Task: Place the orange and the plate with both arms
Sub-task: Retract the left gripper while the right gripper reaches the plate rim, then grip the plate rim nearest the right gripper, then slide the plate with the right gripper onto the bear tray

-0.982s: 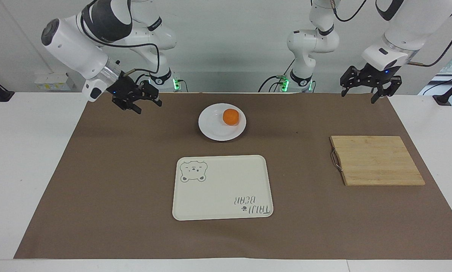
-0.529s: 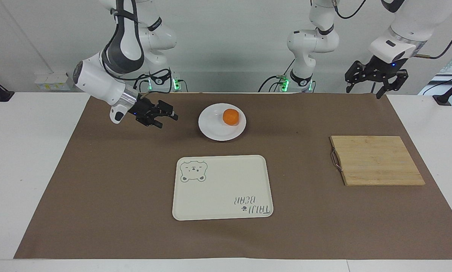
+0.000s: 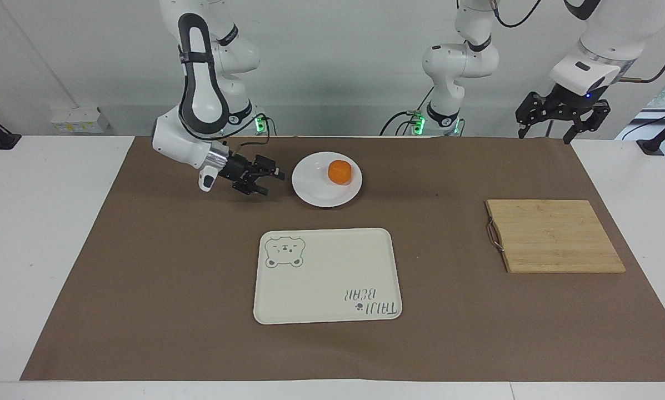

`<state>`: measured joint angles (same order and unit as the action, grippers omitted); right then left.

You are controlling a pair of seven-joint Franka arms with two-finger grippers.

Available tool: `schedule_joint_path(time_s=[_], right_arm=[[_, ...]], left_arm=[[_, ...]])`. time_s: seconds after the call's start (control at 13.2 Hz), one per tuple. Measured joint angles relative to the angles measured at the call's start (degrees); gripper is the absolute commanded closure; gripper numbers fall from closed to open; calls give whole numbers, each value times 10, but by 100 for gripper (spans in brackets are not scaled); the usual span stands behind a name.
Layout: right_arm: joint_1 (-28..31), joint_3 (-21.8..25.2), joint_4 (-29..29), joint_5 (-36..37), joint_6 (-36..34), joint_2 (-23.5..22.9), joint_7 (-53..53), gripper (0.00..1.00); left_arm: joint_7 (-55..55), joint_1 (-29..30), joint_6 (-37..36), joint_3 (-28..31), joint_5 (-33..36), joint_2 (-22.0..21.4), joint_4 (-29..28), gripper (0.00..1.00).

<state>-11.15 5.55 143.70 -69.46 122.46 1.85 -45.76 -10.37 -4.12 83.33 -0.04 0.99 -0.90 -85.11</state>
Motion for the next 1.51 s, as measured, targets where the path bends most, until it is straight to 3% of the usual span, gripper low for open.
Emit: schedule_joint_path(time_s=[0.38,1.06,1.36,1.51], right_arm=[[-80,-1,35,-125,48,-27,-67,0],[-88,1,74,-128,50,-5,-67,0],[-90,-1,83,-128,50,-1,-67,53],[-95,-1,85,-128,50,-1,-66,71]], left_arm=[[2,0,0,-1,0,0,0,0],[2,0,0,-1,0,0,0,0],[2,0,0,-1,0,0,0,0],[2,0,0,-1,0,0,0,0]])
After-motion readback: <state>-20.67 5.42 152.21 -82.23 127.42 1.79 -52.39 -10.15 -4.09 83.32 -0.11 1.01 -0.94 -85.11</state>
